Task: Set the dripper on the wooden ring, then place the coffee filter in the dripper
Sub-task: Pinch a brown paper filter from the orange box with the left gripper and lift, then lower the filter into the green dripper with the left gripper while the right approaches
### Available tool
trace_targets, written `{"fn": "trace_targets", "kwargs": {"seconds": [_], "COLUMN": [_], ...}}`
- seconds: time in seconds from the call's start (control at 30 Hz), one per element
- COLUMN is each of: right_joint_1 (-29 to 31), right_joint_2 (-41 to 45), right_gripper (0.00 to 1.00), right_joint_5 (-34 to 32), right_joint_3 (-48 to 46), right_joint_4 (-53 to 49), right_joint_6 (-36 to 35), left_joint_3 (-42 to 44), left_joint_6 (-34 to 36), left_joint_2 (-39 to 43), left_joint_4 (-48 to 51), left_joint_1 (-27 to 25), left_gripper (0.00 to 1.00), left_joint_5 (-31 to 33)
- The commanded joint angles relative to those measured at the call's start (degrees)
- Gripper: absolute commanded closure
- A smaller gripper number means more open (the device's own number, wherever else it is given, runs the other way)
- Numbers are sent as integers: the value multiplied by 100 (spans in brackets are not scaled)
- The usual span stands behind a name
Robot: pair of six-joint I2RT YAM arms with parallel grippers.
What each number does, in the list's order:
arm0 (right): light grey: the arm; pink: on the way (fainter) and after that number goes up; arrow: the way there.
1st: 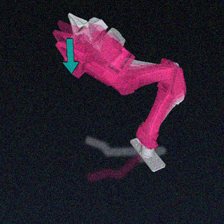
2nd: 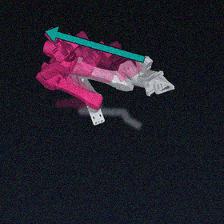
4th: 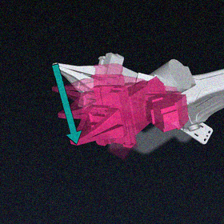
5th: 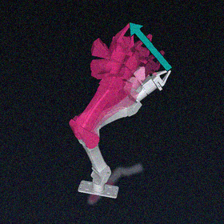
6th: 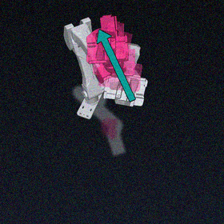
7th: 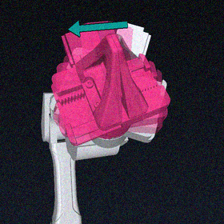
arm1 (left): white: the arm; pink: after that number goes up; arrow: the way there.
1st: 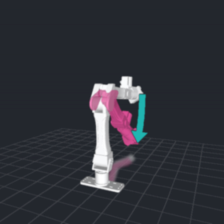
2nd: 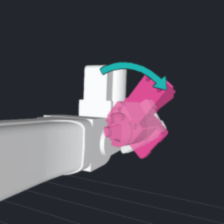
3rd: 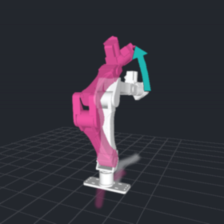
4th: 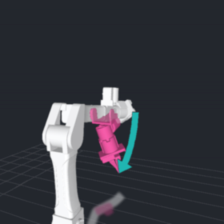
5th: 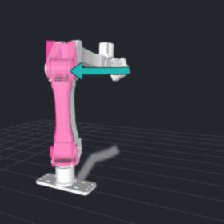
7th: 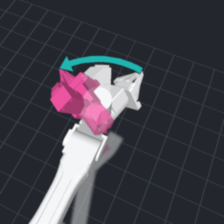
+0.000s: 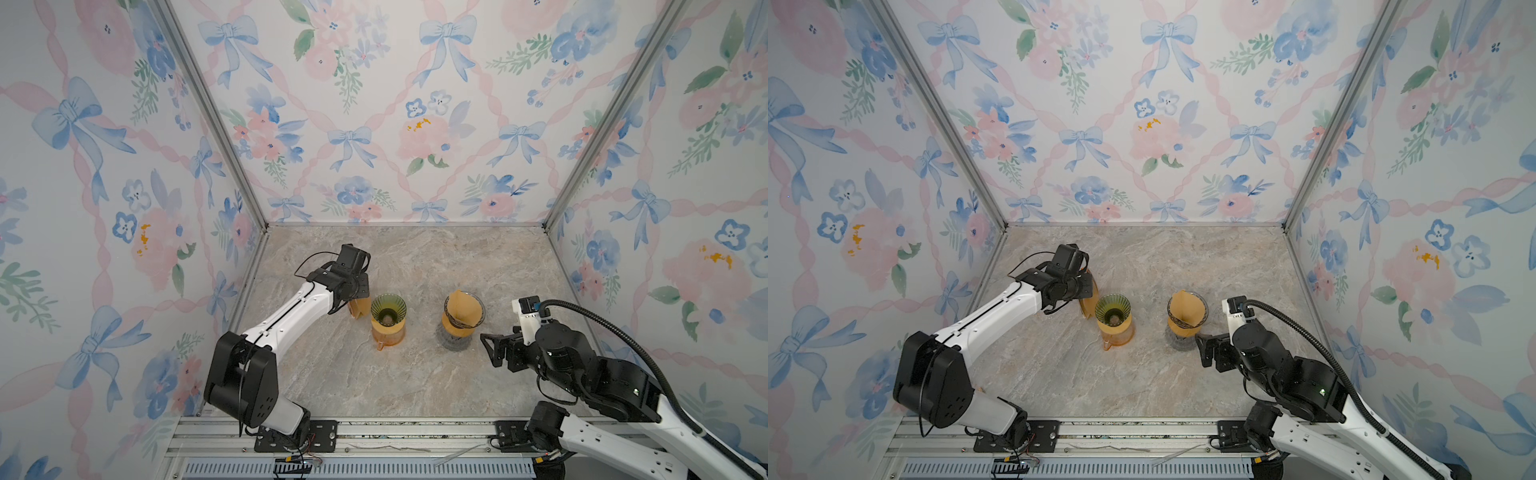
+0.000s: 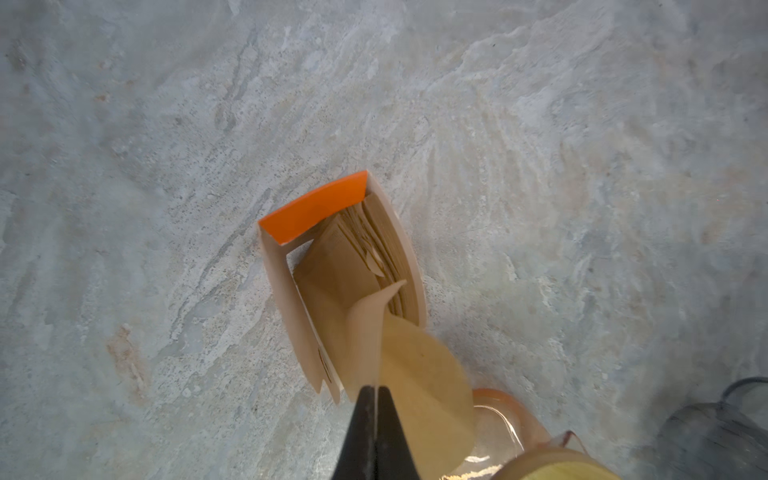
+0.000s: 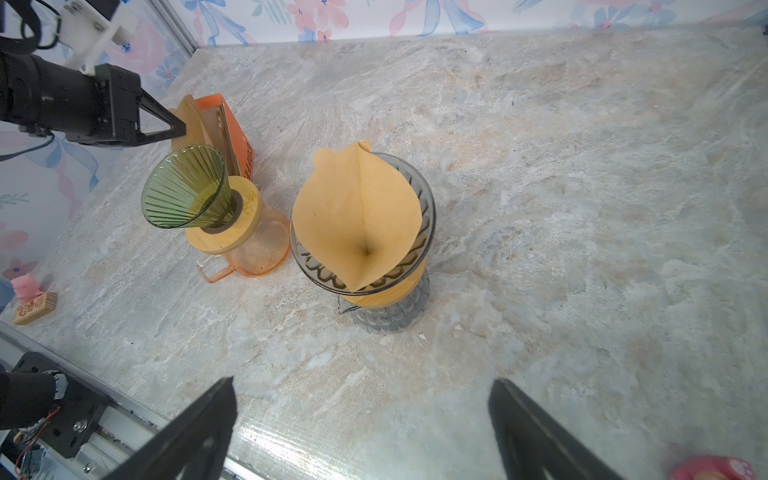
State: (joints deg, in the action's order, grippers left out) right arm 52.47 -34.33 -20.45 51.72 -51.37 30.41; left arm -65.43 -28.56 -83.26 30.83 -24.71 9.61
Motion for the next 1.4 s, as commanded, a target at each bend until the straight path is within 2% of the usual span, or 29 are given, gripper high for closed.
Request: {"fn": "trace_targets", "kwargs": {"seconds": [0.0, 0.17, 0.3, 0.5, 0.7, 1.0, 1.17, 1.37], "right_joint_1": [-70, -69, -70, -70, -70, -70, -70, -70], "right_joint_2": [40, -25, -114, -295, -702, -1688, -2214, -2464], "right_gripper": [4, 4, 4, 4, 4, 4, 4, 4], "right_joint_5": [-118, -95, -73, 159, 591, 982, 1136, 1296], "right_joint_3": [204, 336, 453, 646, 932, 1567, 1753, 1797], "right_joint_4": [-176, -162, -154, -68, 60, 285, 433, 703], "right_joint_6": [-57, -109, -139, -208, -311, -435, -442, -376], "left_joint_3": [98, -80, -488, -1240, -1573, -1533, -1383, -1207], "left_joint_6": [88, 154, 196, 242, 68, -316, -360, -388], "left_joint_2": [430, 988, 1296, 1306, 1190, 990, 924, 763], "left_joint_4": [263, 719, 1196, 1784, 1892, 1876, 1889, 1870], "left_joint_1": [12, 210, 349, 347, 250, -473, -509, -517], "left_gripper": [100, 100, 100, 100, 100, 100, 100, 100], "left_joint_5": [-244, -529, -1003, -1914, -2805, -2714, -2728, -2682]}}
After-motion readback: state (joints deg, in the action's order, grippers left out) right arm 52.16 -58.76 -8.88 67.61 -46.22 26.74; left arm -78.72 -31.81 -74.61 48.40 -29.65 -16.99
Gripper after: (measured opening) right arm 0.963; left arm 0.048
